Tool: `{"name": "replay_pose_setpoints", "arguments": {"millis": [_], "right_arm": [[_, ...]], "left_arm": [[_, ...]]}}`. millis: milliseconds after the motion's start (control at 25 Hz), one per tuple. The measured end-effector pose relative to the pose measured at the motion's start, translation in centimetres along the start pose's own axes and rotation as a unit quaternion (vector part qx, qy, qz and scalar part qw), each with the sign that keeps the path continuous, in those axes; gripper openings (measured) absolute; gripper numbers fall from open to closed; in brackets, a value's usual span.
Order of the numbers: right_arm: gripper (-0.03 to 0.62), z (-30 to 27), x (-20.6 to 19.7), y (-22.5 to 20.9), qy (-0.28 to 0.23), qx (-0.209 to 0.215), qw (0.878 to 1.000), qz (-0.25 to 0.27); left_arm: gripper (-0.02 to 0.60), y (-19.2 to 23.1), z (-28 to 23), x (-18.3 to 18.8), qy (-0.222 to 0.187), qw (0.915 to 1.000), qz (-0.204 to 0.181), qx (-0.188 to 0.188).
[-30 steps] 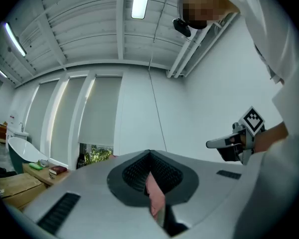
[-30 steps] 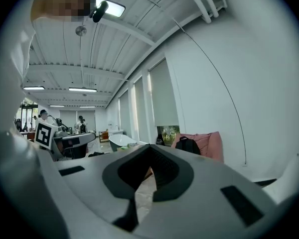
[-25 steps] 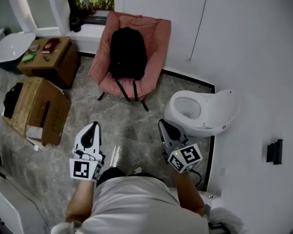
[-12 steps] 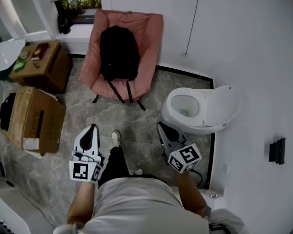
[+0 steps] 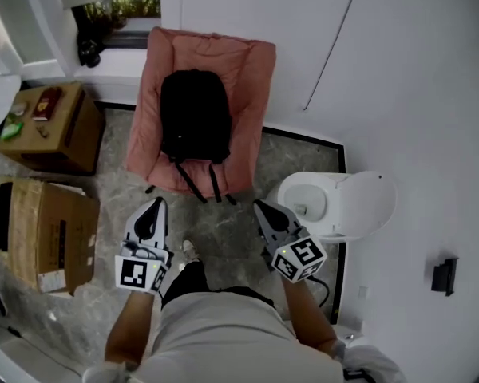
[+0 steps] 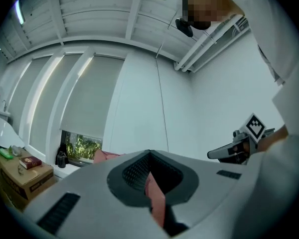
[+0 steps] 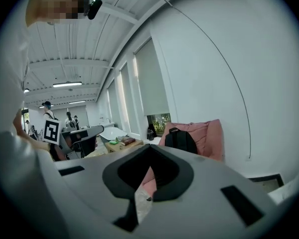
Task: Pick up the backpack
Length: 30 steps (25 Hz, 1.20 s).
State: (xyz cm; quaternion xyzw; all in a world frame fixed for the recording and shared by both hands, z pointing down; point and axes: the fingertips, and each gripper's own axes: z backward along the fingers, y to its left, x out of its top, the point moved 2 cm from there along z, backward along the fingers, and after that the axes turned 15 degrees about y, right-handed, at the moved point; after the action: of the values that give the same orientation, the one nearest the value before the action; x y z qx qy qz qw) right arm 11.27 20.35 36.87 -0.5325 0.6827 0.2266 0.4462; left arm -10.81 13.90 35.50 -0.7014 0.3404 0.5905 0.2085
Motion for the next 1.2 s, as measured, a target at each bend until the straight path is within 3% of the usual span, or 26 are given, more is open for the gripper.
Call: {"name": "replay_pose_setpoints", "arguments": {"millis": [200, 560, 920, 1200], "right_arm": [[0.021, -5.9, 4.8, -0.2, 0.005, 0.0, 1.0, 0.014], [0.021, -11.6, 7.3, -1.4, 0.024, 0.024, 0.999, 0.021], [0.021, -15.7, 11.1, -6.1, 0.013, 0.064, 0.997, 0.049], [0.021, -18.8, 10.5, -10.8, 0.035, 0.089, 0.994, 0.051]], "left_arm": [[0.015, 5.4, -3.8, 2.0, -0.009, 0.9999, -0.01, -0.01], [0.015, 6.9, -7.2, 1.8, 0.012, 0.9993, 0.021, -0.028], [0.015, 8.6, -11.3, 4.2, 0.003, 0.9996, 0.0, 0.028], [0.015, 8.4, -15.1, 5.5, 0.005, 0.9983, -0.011, 0.056]]}}
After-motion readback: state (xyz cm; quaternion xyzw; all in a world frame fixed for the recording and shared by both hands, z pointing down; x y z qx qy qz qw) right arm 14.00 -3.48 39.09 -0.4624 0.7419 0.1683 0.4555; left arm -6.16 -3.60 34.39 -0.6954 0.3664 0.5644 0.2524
